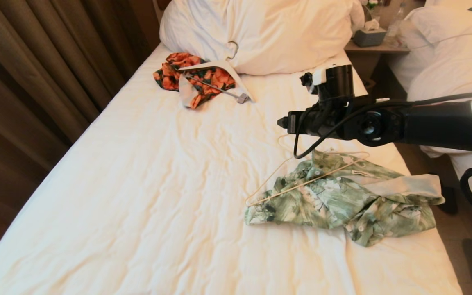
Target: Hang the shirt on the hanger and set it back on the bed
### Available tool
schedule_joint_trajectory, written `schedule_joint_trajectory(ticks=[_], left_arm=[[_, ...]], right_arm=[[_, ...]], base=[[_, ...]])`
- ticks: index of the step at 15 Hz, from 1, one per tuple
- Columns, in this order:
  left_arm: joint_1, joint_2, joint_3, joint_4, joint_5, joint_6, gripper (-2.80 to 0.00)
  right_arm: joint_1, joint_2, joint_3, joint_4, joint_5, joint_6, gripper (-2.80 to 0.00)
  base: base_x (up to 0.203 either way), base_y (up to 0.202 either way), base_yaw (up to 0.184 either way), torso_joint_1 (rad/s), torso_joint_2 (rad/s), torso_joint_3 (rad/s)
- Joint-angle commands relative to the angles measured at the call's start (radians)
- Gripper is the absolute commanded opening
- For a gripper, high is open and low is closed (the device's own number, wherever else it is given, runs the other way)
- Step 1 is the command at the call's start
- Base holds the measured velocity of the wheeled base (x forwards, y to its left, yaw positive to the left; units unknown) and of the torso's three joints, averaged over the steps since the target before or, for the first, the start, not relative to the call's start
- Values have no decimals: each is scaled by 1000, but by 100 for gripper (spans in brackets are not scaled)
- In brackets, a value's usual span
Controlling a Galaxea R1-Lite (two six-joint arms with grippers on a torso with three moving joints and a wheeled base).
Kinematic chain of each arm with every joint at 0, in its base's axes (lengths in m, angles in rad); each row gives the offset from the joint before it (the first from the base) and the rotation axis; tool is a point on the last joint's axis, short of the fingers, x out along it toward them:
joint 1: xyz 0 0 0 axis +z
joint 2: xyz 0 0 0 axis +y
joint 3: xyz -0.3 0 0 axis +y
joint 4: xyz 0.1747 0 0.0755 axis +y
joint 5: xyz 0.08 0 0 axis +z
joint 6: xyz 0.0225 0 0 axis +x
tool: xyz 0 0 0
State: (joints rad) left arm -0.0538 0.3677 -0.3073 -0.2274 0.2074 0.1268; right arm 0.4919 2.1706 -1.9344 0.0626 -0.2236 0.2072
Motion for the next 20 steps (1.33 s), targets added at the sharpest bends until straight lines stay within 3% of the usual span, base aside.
schedule_joint_trajectory(ticks=[1, 2, 6, 10, 13, 15, 18, 20], left_arm=[[0, -21, -7, 2, 6, 0, -280], [0, -29, -12, 3, 9, 0, -280], [8, -52, -29, 2, 87, 0, -280], [97, -89, -24, 5, 83, 3, -280], [101, -149, -18, 6, 89, 12, -280], [78, -205, 4, 50, 57, 20, -280], [60, -326, 38, 207, -44, 20, -280], [58, -364, 109, 239, -86, 15, -280]], right_arm=[[5, -4, 6, 3, -4, 1, -257], [4, 3, 11, 3, -5, 0, -280], [-3, -31, 65, 21, -64, 4, -280], [-2, -216, 243, 17, -82, 4, -280], [3, -412, 424, 17, -93, 4, -280], [16, -545, 564, 16, -131, 4, -280], [15, -758, 759, 17, -166, 3, -280], [-6, -906, 857, 21, -174, 1, -280]], base=[[0, 0, 0, 0, 0, 0], [0, 0, 0, 0, 0, 0], [0, 0, 0, 0, 0, 0], [0, 0, 0, 0, 0, 0], [0, 0, 0, 0, 0, 0], [0, 0, 0, 0, 0, 0], [0, 0, 0, 0, 0, 0], [0, 0, 0, 0, 0, 0]])
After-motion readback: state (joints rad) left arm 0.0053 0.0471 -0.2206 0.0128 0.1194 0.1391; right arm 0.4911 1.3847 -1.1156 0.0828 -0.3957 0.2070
